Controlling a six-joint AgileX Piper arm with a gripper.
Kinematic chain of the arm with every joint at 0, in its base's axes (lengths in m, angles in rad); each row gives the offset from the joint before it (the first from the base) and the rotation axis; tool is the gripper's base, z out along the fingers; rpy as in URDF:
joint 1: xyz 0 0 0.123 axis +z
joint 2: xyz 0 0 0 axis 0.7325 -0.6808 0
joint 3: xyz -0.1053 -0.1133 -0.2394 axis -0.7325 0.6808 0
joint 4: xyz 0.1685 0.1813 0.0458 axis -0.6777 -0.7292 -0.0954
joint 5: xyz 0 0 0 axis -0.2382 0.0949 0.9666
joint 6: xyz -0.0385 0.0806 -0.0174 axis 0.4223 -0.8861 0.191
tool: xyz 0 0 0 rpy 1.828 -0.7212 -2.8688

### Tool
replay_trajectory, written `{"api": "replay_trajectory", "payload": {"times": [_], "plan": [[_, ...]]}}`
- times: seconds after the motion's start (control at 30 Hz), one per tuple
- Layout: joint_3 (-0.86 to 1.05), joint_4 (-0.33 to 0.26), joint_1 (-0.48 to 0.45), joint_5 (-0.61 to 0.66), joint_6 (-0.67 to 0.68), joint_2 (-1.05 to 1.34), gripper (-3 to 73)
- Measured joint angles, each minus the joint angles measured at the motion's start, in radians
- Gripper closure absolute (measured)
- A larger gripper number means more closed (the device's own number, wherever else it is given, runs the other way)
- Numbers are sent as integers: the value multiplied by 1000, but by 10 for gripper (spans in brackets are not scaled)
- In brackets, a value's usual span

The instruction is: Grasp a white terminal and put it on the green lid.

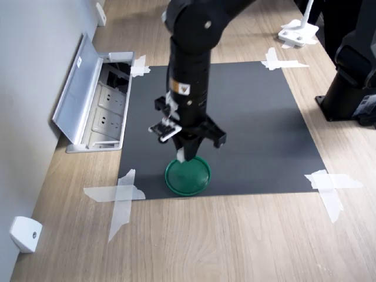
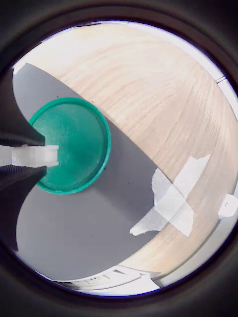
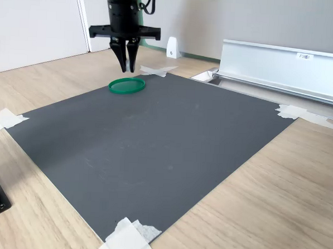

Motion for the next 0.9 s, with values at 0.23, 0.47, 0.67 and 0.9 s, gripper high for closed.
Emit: {"api": "replay_trajectory", "payload": {"times": [0.23, 0.47, 0.67, 0.9], "plan": [[-2, -24, 0, 7, 16, -49, 557], [-2, -27, 0, 3, 38, -56, 335], [-2, -26, 0, 3, -14, -56, 125], [-2, -29, -2, 1, -16, -4, 91]]}}
